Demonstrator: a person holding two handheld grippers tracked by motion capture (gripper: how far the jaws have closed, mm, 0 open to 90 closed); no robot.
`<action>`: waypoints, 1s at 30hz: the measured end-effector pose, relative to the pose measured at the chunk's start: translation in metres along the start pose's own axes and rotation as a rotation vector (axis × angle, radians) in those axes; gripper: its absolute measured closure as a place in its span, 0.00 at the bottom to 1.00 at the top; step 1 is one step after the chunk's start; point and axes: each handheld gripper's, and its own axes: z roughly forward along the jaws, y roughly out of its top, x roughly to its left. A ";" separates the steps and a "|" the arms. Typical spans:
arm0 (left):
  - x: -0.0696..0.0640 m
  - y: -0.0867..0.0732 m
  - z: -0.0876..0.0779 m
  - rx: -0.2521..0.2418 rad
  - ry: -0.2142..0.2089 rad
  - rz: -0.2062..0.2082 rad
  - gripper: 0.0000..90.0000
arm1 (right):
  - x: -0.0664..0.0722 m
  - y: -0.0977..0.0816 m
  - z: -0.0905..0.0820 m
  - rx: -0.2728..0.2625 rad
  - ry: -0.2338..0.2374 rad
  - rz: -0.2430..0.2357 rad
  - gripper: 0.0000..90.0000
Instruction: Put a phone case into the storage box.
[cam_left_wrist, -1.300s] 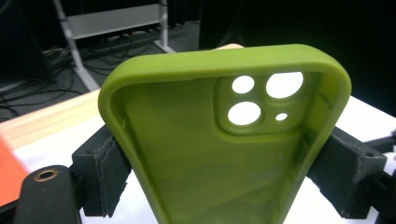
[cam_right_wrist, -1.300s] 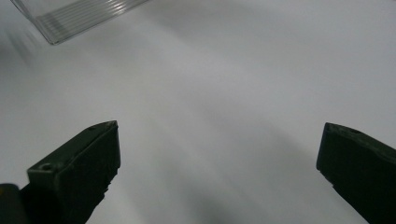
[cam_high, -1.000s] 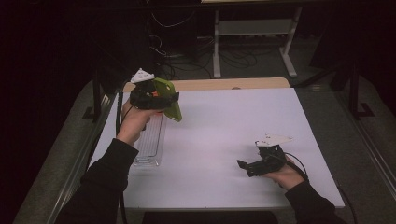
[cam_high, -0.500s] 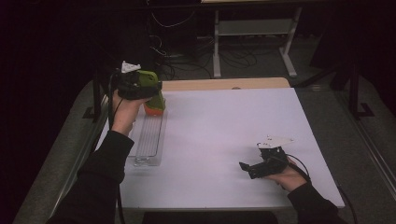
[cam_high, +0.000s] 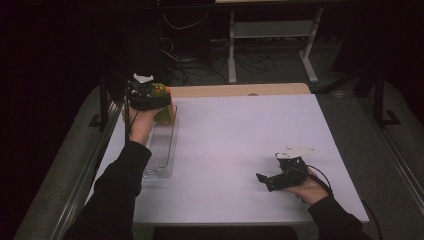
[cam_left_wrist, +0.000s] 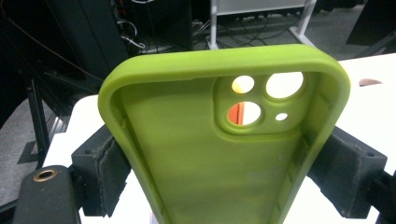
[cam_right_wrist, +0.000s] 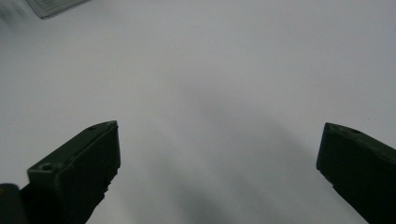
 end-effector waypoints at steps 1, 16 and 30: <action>-0.001 -0.002 0.002 0.007 0.012 -0.006 0.16 | 0.000 0.000 0.000 0.001 0.000 0.002 0.00; 0.000 -0.022 0.031 0.077 0.065 -0.022 0.16 | 0.000 0.000 -0.001 -0.007 0.002 -0.005 0.00; -0.002 -0.029 0.043 0.113 0.051 -0.012 0.06 | 0.002 0.000 0.000 0.003 0.003 -0.009 0.00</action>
